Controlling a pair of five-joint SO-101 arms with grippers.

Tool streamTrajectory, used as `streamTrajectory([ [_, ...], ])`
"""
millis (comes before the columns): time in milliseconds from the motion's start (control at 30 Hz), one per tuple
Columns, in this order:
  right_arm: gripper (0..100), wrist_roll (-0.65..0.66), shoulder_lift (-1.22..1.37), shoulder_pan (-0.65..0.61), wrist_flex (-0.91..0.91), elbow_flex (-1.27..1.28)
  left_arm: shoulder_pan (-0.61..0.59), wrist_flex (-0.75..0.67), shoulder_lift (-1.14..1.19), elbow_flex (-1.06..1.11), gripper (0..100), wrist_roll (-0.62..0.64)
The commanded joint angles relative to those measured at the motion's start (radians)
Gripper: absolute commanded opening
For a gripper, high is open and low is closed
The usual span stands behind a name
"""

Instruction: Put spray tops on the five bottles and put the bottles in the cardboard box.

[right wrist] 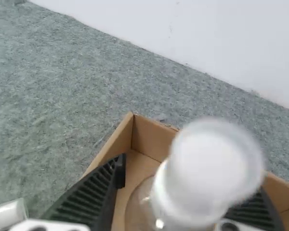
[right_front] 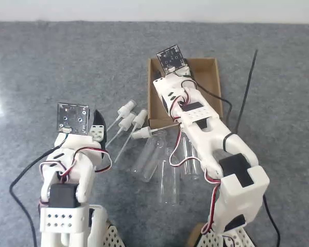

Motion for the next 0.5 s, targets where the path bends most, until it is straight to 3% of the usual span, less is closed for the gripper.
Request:
streamTrajectory([
  [0,28.6,0.014,-0.007,-0.010,0.004,-0.051,-0.003,-0.023,0.002,-0.022,5,0.002],
  [400,28.2,0.014,-0.005,-0.002,0.007,-0.046,-0.003,-0.021,0.002,-0.022,5,0.002],
  [467,24.0,0.014,-0.005,-0.002,0.028,-0.052,-0.003,-0.021,0.002,-0.022,5,0.002],
])
